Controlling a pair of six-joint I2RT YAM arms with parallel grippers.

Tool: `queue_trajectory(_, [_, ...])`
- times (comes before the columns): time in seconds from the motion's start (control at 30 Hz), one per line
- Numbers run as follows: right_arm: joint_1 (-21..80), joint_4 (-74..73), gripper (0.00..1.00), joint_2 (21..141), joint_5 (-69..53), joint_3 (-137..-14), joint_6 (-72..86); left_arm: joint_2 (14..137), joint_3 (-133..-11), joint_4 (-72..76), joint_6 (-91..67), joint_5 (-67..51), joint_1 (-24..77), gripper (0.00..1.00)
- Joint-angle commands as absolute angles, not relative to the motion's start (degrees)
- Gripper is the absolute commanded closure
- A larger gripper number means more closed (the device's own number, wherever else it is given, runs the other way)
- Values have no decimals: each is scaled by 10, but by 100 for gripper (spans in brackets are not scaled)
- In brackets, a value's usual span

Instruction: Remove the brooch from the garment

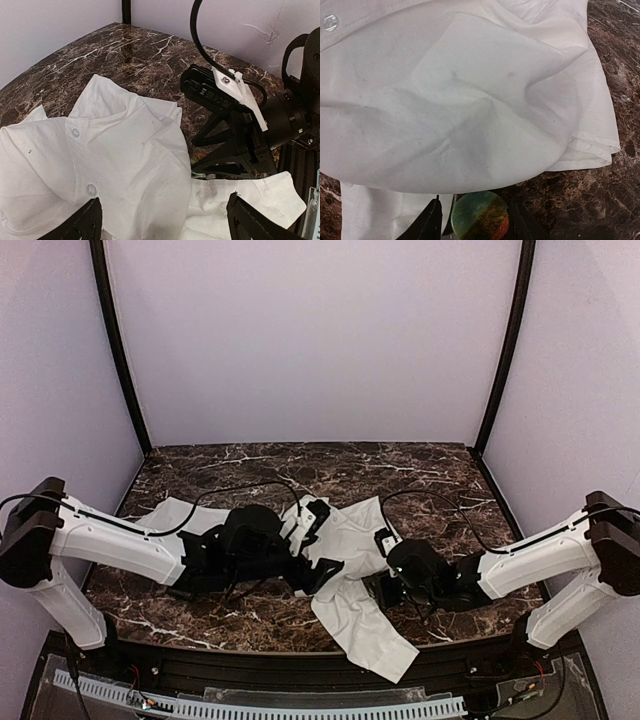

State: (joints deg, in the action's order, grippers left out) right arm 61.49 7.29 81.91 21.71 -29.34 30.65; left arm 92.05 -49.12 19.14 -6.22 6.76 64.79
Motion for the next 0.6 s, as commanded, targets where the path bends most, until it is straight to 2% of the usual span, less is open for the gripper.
queue_trajectory(0.0, [630, 63, 55, 836, 219, -290, 307, 902, -475, 205, -88, 35, 636, 12])
queue_trajectory(0.27, [661, 26, 56, 864, 267, -314, 294, 904, -470, 213, -106, 7, 617, 11])
queue_trajectory(0.57, [669, -22, 66, 911, 325, -355, 296, 903, -467, 215, -109, 1, 606, 11])
